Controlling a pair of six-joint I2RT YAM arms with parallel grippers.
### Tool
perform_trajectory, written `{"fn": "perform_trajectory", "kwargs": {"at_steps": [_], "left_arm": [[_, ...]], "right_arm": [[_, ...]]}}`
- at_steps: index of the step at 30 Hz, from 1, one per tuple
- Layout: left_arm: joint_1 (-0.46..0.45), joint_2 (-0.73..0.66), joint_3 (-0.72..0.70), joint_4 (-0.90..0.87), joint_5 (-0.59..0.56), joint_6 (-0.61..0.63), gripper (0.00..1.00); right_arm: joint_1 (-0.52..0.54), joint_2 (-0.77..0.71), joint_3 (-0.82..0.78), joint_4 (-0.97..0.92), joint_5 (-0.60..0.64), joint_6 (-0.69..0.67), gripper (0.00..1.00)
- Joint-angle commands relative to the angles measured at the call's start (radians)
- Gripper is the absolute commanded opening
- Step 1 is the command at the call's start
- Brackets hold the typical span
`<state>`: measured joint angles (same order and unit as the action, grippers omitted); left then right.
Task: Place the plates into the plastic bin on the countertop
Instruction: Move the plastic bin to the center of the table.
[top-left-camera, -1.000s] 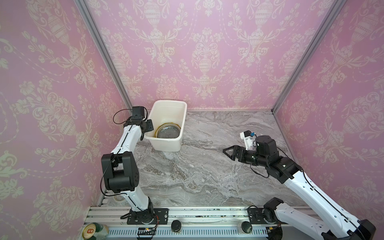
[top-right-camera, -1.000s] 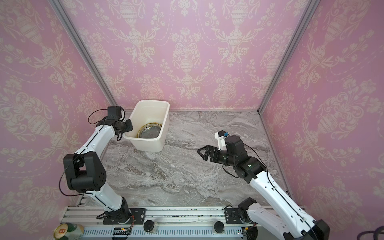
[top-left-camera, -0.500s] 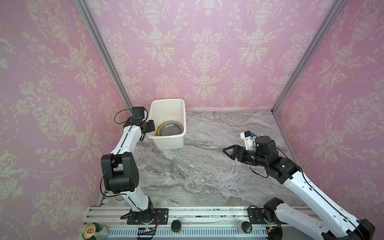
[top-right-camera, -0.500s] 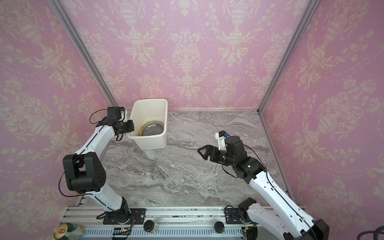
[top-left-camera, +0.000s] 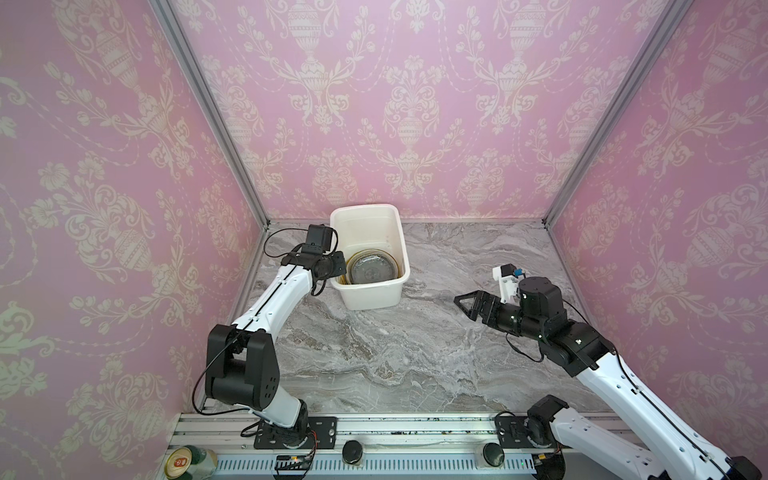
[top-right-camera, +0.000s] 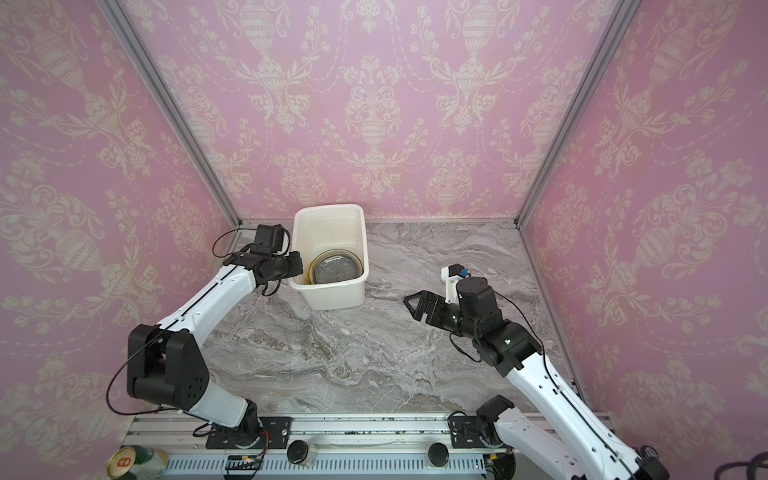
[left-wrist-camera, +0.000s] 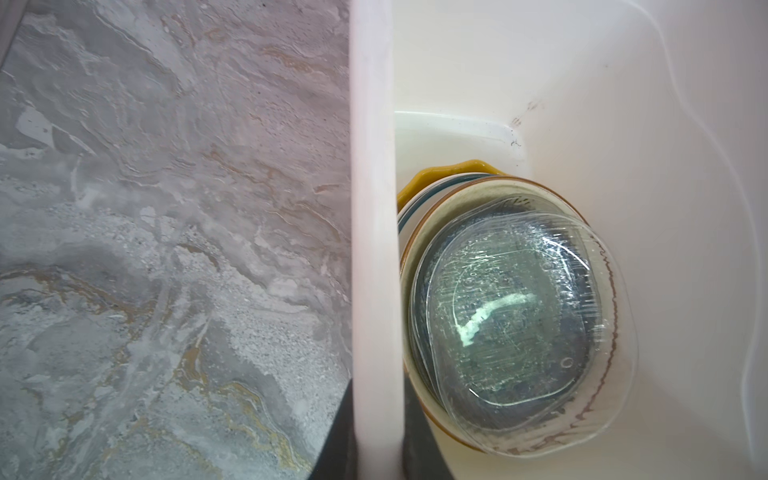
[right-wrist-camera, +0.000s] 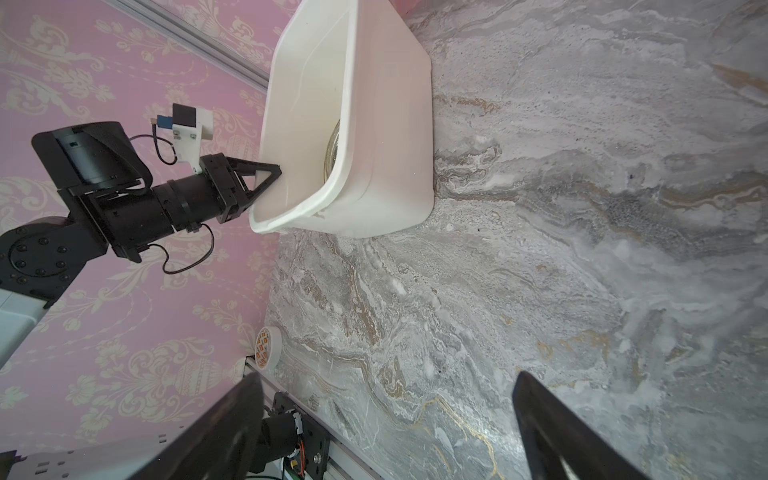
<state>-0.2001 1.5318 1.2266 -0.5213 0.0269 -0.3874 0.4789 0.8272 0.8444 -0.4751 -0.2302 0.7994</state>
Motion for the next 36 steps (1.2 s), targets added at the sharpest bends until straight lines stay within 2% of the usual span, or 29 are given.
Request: {"fn": "perform_trajectory", "kwargs": {"at_steps": [1, 10, 14, 20, 22, 24, 29, 32, 36], "left_arm": [[-0.067, -0.065, -0.042, -0.095, 0.143, -0.044, 0.0], [-0.208, -0.142, -0.152, -0.097, 0.25, -0.156, 0.0], [-0.271, -0.153, -0.166, -0.116, 0.248, -0.167, 0.0], [-0.314, -0.174, -0.155, -0.154, 0.217, -0.186, 0.0], [-0.322, -0.188, -0.152, -0.156, 0.218, -0.199, 0.07], [-0.327, -0.208, -0.163, -0.14, 0.229, -0.22, 0.19], [-0.332, -0.277, -0.188, -0.085, 0.245, -0.248, 0.43], [-0.332, -0.328, -0.159, -0.059, 0.208, -0.184, 0.58], [-0.327, -0.379, -0.064, -0.052, 0.079, 0.013, 0.8]], "right_arm": [[-0.001, -0.036, -0.01, -0.047, 0.059, 0.02, 0.94], [-0.002, -0.088, -0.016, -0.095, 0.139, 0.039, 0.95], [-0.001, -0.09, 0.001, -0.125, 0.155, 0.021, 0.95], [-0.001, -0.09, 0.019, -0.155, 0.178, 0.001, 0.97], [-0.002, -0.094, 0.022, -0.161, 0.196, -0.006, 0.98], [-0.002, -0.095, 0.028, -0.165, 0.216, -0.018, 0.99], [-0.005, -0.079, 0.057, -0.169, 0.27, -0.082, 1.0], [-0.021, -0.052, 0.084, -0.154, 0.296, -0.128, 1.0], [-0.063, 0.003, 0.115, -0.095, 0.313, -0.194, 1.0]]}}
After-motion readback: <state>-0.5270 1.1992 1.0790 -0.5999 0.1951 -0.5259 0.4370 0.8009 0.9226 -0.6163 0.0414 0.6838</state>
